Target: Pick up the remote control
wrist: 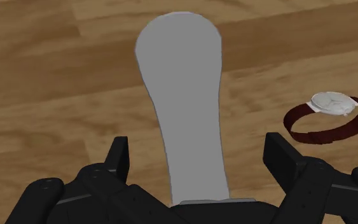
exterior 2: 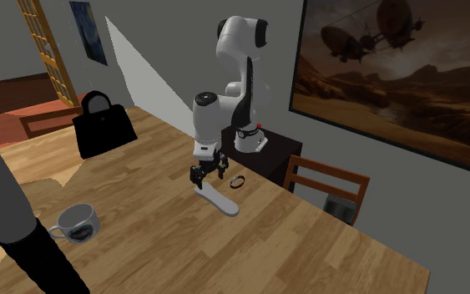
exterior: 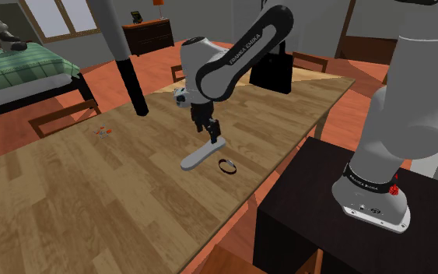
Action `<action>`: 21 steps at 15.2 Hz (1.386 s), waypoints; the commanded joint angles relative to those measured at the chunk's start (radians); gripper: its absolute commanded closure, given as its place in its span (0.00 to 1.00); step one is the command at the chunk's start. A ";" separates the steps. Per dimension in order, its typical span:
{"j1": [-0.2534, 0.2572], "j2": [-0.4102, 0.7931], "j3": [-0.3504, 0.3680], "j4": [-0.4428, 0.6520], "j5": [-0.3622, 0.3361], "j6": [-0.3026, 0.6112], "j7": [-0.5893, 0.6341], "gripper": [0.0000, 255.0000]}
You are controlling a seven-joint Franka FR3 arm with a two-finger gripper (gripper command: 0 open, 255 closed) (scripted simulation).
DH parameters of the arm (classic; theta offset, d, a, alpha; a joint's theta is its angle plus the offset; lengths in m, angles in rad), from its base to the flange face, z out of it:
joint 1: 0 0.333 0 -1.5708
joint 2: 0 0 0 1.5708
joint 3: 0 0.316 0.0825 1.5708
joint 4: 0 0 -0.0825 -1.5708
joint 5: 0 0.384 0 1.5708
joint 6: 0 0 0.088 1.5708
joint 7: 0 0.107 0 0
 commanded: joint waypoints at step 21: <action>0.022 0.132 0.017 -0.004 -0.039 0.140 -0.045 1.00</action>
